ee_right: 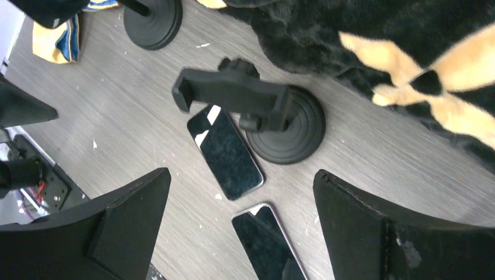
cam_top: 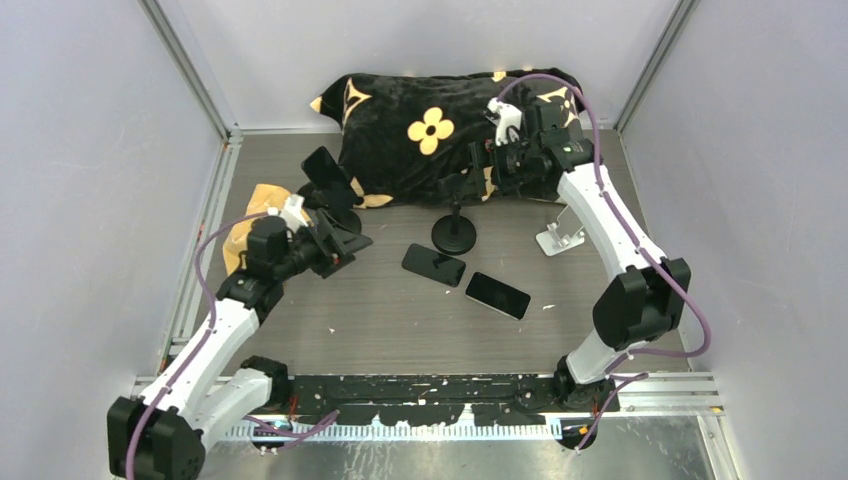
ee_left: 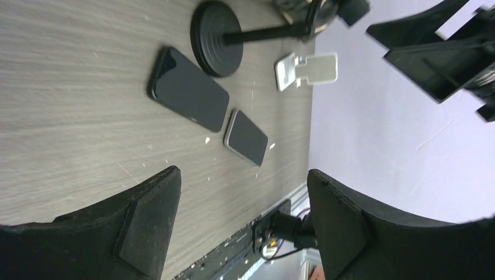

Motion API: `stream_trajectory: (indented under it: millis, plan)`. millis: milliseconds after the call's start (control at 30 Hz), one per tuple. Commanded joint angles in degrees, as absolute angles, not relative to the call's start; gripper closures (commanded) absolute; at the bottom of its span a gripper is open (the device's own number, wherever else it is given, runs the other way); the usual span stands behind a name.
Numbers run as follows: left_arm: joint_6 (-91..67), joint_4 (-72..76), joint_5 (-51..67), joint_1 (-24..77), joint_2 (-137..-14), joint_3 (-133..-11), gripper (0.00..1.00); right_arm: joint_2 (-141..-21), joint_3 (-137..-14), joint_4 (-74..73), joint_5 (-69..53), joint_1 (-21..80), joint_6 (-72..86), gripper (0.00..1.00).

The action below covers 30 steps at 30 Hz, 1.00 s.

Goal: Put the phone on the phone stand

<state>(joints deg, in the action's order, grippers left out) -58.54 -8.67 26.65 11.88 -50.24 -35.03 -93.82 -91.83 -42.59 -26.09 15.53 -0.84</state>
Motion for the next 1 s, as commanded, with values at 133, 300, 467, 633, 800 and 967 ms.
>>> stream_trajectory:
  millis: [133, 300, 467, 633, 800, 967]
  plan:
    - [-64.8, -0.9, 10.7, 27.4, -56.6, -34.2, 0.22, -83.8, -81.9, -44.7, -38.2, 8.4, -6.5, 0.00]
    - [-68.8, 1.7, 5.6, 33.5, -63.0, -35.7, 0.23, -78.6, -72.8, -44.0, -39.4, 6.0, -8.8, 0.00]
    - [-71.0, 1.2, 3.7, 37.1, -69.5, -38.6, 0.25, -75.2, -66.7, -45.4, -41.2, 5.4, -13.0, 0.00]
    - [-71.2, 0.2, 2.2, 39.5, -73.2, -41.0, 0.25, -73.9, -60.7, -48.0, -41.1, 5.4, -19.4, 0.00]
    - [-71.5, 0.2, 2.2, 40.3, -74.9, -41.2, 0.25, -72.1, -54.5, -47.1, -36.4, 6.1, -24.7, 0.00]
    - [-71.5, 0.7, 2.6, 40.6, -76.1, -41.2, 0.25, -71.7, -50.5, -44.8, -30.5, 9.1, -25.8, 0.01]
